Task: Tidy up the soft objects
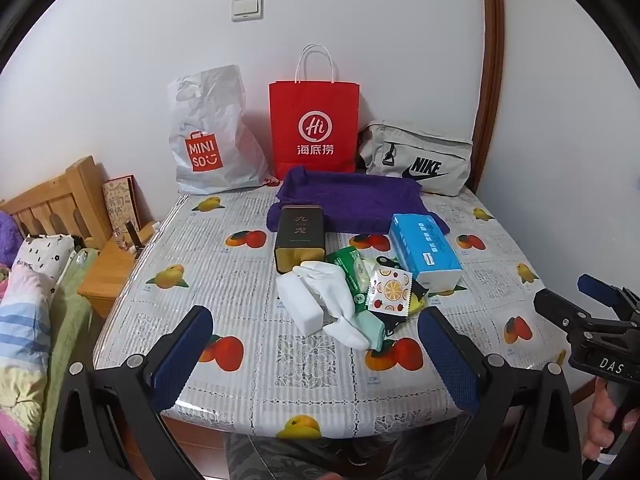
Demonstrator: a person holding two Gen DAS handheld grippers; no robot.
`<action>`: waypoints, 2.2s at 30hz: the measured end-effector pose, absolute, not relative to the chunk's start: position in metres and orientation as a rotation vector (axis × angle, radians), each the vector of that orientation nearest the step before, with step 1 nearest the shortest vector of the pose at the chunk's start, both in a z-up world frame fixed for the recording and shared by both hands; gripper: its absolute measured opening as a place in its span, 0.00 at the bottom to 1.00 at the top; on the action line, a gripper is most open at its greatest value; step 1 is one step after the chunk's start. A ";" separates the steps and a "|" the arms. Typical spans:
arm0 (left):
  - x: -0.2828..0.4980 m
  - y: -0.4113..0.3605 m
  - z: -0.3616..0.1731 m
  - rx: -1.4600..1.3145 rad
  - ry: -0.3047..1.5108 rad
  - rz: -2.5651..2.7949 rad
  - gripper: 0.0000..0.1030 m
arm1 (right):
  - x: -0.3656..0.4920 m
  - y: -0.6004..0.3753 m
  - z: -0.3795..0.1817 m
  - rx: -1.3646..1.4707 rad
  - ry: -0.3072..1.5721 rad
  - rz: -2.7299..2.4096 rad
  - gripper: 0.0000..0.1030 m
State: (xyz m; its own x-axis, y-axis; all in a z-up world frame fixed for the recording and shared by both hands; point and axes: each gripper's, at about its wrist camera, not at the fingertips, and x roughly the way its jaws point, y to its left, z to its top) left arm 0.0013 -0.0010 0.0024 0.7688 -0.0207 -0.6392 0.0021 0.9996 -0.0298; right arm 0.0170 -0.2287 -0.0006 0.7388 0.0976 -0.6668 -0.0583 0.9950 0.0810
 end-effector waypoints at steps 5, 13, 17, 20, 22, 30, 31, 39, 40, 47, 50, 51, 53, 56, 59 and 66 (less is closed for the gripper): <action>-0.001 -0.004 0.001 -0.007 0.676 -0.010 1.00 | 0.019 -0.233 0.001 0.037 0.731 0.086 1.00; -0.001 -0.002 0.011 -0.009 0.679 -0.001 1.00 | 0.018 -0.218 -0.001 0.040 0.733 0.096 1.00; -0.002 0.001 0.011 -0.007 0.677 -0.001 1.00 | 0.013 -0.224 0.000 0.054 0.722 0.104 1.00; -0.002 0.002 0.010 -0.007 0.676 -0.003 1.00 | 0.014 -0.225 0.001 0.056 0.726 0.103 1.00; -0.002 0.003 0.010 -0.004 0.675 -0.002 1.00 | 0.013 -0.226 0.001 0.058 0.726 0.105 1.00; -0.004 0.001 0.009 -0.004 0.672 -0.001 1.00 | 0.012 -0.226 0.002 0.059 0.725 0.106 1.00; -0.004 0.001 0.009 -0.002 0.672 -0.002 1.00 | 0.012 -0.225 0.002 0.059 0.725 0.107 1.00; -0.005 0.002 0.008 -0.001 0.671 0.000 1.00 | 0.011 -0.225 0.003 0.056 0.724 0.105 1.00; -0.004 0.001 0.008 -0.001 0.671 0.002 1.00 | 0.011 -0.225 0.003 0.055 0.724 0.106 1.00; -0.006 0.002 0.008 -0.001 0.671 0.001 1.00 | 0.011 -0.225 0.003 0.056 0.724 0.105 1.00; -0.006 0.002 0.008 -0.001 0.672 0.002 1.00 | 0.011 -0.225 0.003 0.055 0.722 0.104 1.00; -0.006 0.002 0.008 0.001 0.671 0.002 1.00 | 0.011 -0.225 0.003 0.054 0.722 0.103 1.00; -0.005 0.002 0.008 -0.001 0.672 0.001 1.00 | 0.012 -0.225 0.003 0.053 0.725 0.103 1.00; -0.005 0.002 0.008 0.002 0.672 0.003 1.00 | 0.013 -0.224 0.003 0.053 0.725 0.104 1.00; -0.006 0.004 0.008 0.001 0.672 0.003 1.00 | 0.012 -0.224 0.003 0.049 0.725 0.102 1.00; -0.007 0.006 0.007 0.000 0.673 0.003 1.00 | 0.012 -0.223 0.002 0.052 0.723 0.102 1.00</action>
